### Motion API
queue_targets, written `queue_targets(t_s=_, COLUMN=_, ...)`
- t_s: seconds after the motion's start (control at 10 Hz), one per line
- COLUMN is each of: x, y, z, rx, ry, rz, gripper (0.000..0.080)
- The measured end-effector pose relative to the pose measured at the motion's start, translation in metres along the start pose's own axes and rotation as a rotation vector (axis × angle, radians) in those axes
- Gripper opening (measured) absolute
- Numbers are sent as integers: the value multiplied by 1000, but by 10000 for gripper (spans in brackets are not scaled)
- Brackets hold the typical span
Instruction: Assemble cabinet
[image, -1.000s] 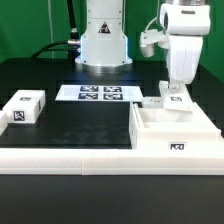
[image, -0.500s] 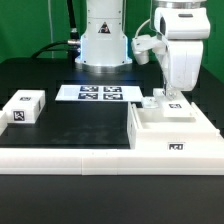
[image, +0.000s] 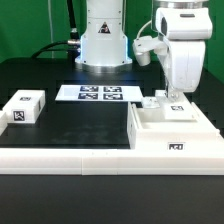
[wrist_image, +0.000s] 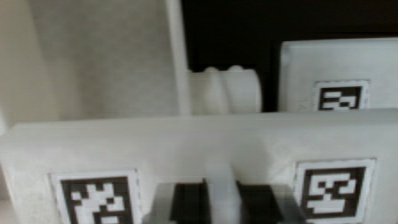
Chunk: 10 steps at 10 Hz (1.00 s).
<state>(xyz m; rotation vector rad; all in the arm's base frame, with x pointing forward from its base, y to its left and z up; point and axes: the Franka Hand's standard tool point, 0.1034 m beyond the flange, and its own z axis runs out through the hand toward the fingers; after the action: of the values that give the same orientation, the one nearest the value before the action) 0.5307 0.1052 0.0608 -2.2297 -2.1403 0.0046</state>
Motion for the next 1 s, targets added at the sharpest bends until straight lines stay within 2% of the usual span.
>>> queue_targets(t_s=0.3, x=1, y=30, z=0, rx=-25, ry=15, rz=13, gripper=70)
queue_targets(t_s=0.6, x=2, y=45, z=-1, rx=-40, ry=23, rz=20, gripper=71)
queue_targets(t_s=1.0, x=2, y=45, z=-1, rx=-41, ry=24, rz=21, gripper=74)
